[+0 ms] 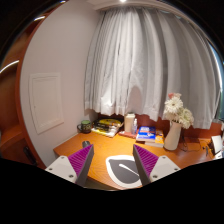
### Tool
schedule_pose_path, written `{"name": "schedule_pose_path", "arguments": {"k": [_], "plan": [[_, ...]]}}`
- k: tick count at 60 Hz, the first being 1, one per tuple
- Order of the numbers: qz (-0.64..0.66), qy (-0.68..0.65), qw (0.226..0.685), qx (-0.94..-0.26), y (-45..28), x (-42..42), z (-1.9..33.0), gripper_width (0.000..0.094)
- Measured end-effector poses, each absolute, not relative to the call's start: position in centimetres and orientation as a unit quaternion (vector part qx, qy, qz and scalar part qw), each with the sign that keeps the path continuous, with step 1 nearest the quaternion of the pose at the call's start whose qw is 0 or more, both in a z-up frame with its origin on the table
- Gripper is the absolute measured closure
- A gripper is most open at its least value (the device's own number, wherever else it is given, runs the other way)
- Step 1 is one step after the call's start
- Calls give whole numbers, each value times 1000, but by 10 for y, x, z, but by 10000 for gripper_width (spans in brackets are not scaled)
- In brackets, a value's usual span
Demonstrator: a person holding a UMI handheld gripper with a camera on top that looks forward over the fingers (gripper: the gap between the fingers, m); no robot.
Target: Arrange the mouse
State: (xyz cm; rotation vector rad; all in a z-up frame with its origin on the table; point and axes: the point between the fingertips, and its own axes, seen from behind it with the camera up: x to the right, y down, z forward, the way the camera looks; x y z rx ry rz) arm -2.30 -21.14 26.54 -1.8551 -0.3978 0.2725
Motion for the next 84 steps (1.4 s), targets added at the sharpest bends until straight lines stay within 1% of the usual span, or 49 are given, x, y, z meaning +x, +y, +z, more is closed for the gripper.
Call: {"name": "schedule_pose_path", "arguments": {"k": [4,5,10,11,12,17,25,32,41,49,59,62,67,73,79,84], "plan": [[119,-164,568,-798,-218,-26,243,165],[121,-162,562,-802,-218,-27,240,166],[126,-155,542,-817,-228,-39,202,166],[125,-154,536,-821,-232,-40,201,165],[124,-154,533,-823,-232,-45,186,165],[123,-158,506,-839,-240,-67,144,159],[121,-158,472,-859,-240,-112,93,158],[112,-151,448,-874,-222,-156,60,161],[99,-146,417,-891,-175,-213,23,152],[72,-140,402,-902,-124,-246,3,149],[49,-121,391,-911,-59,-271,-13,150],[49,-108,395,-911,-39,-277,-13,161],[47,-90,395,-913,-11,-284,-14,151],[39,-72,391,-917,12,-280,-13,168],[32,-54,391,-918,29,-276,-14,218],[24,-41,389,-920,38,-272,-15,326]]}}
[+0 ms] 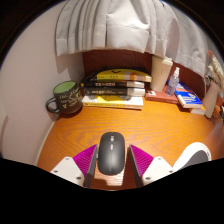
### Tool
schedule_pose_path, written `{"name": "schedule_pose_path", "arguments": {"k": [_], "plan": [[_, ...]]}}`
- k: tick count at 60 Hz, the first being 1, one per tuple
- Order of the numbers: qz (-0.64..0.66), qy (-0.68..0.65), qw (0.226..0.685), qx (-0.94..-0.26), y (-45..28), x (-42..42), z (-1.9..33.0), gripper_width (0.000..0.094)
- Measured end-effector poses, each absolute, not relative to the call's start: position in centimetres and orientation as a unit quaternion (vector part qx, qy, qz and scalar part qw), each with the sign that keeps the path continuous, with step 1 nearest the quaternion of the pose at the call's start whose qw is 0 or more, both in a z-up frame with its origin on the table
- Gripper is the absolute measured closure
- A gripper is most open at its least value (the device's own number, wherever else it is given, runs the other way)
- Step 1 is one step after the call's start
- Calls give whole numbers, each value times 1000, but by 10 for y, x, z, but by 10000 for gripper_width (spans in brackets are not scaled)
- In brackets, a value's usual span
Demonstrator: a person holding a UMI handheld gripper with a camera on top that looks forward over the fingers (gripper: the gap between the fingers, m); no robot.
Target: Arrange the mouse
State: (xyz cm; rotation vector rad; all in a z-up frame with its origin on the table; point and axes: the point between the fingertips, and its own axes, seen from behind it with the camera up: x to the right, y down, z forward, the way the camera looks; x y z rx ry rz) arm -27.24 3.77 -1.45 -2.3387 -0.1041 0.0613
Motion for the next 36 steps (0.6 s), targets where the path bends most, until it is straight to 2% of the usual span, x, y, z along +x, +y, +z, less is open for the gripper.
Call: {"name": "schedule_pose_path", "arguments": {"k": [5,17,27,31,36], "plan": [[22,-33,387,-921,42,-271,-15,428],[24,-20,365,-931,43,-269,-16,549],[30,-27,346,-937,50,-270,-14,578],[51,-33,354,-933,58,-275,6,578],[54,-47,395,-916,72,-264,62,576]]}}
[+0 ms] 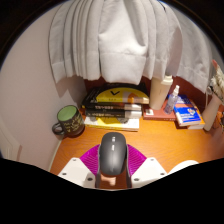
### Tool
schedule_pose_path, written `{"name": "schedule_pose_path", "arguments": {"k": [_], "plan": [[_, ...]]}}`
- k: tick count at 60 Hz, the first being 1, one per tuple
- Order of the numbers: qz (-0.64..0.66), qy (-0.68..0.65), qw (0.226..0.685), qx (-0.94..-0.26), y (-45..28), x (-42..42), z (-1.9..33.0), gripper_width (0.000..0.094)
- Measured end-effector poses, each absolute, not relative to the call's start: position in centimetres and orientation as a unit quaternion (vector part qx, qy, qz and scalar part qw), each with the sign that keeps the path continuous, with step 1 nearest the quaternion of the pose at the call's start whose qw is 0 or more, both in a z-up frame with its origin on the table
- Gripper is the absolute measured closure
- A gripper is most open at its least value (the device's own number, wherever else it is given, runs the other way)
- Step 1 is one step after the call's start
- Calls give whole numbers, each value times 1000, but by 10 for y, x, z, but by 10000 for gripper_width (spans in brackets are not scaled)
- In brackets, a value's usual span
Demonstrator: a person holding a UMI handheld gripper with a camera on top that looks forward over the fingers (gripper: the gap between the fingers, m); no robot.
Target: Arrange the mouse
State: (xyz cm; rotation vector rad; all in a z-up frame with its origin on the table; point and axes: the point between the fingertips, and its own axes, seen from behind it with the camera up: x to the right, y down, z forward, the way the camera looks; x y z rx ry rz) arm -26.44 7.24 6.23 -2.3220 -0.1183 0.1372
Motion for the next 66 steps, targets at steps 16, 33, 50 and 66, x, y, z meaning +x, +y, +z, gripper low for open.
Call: {"name": "schedule_pose_path", "arguments": {"k": [16,33,50,66], "plan": [[31,-17,536,-844,76,-135,254,572],[-2,29,477,-878,17,10,164,580],[17,26,349,-937,-43,27,10,578],[15,-2,346,-938,-53,23,-14,486]]}}
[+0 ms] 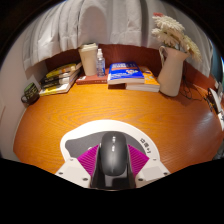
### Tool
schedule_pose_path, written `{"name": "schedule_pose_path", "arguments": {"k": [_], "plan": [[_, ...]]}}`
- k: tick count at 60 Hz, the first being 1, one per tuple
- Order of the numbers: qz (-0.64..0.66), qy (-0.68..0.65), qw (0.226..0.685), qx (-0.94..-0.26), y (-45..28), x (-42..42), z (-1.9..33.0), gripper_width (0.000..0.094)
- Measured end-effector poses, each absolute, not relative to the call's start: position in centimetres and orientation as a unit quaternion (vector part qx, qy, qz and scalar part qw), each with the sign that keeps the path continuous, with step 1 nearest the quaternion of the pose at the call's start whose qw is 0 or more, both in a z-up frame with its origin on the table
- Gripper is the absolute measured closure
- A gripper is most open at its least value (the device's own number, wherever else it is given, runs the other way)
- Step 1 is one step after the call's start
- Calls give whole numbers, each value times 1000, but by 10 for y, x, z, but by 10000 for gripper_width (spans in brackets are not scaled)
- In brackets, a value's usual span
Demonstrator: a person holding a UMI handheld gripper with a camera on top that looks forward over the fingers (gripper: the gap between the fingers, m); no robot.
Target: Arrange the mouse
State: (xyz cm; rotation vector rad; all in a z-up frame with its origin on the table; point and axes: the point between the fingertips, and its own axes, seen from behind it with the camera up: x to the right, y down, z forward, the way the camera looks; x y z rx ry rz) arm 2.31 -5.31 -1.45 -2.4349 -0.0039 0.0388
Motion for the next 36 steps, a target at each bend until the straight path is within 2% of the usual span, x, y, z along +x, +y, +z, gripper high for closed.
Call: {"name": "schedule_pose_path", "arguments": {"k": [9,11,14,16,25,36], "plan": [[13,9,344,-939,-51,22,-15,418],[16,10,343,-939,-51,19,-15,363],[31,9,337,-941,-51,10,-13,212],[37,10,335,-941,-51,7,-10,152],[17,4,351,-936,-59,6,28,153],[-3,6,396,-918,-99,3,115,153]]}}
